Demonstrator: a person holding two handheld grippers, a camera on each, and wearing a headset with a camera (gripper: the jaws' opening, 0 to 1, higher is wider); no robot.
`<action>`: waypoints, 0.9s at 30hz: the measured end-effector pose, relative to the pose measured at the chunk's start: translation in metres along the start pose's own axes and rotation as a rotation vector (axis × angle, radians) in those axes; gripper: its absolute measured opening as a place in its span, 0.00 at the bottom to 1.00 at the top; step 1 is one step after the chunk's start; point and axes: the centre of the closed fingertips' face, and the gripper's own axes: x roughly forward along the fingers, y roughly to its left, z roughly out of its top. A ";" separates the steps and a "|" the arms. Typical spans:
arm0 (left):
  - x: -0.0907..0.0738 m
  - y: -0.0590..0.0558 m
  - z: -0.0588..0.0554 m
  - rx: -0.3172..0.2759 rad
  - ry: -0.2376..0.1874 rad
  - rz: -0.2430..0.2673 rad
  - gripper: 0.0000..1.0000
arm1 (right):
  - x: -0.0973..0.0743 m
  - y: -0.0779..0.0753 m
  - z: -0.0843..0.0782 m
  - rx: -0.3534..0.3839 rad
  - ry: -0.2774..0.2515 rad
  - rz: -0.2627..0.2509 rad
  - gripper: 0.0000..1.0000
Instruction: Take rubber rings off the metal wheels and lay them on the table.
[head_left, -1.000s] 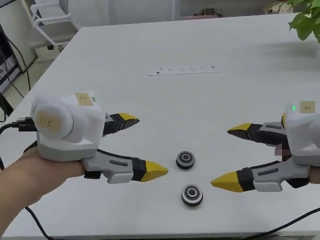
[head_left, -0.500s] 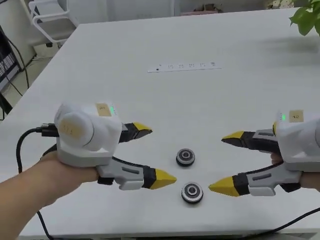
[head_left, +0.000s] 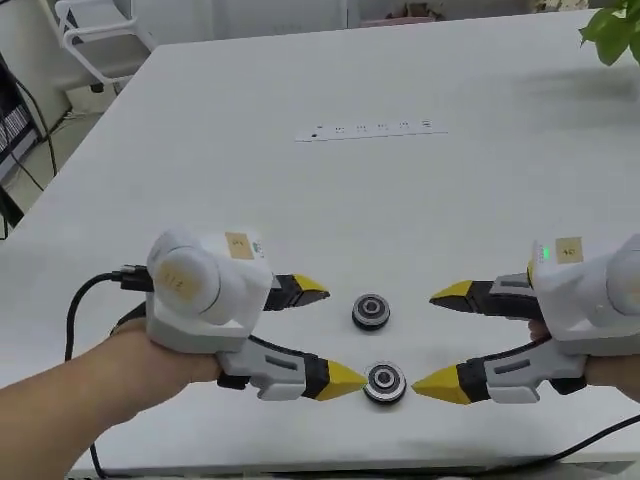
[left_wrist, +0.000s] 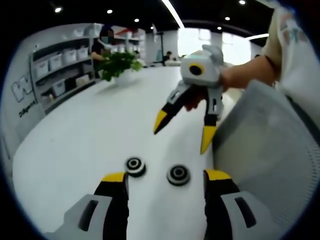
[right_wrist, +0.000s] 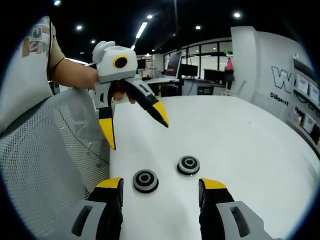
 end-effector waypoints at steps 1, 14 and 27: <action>0.001 -0.001 -0.001 -0.001 0.005 -0.005 0.61 | 0.001 0.001 -0.001 0.001 0.001 0.003 0.58; 0.017 -0.010 -0.007 0.020 0.040 -0.056 0.52 | 0.012 0.009 -0.010 -0.005 0.025 0.048 0.50; 0.032 -0.019 -0.013 0.022 0.062 -0.100 0.43 | 0.019 0.013 -0.016 -0.007 0.033 0.072 0.42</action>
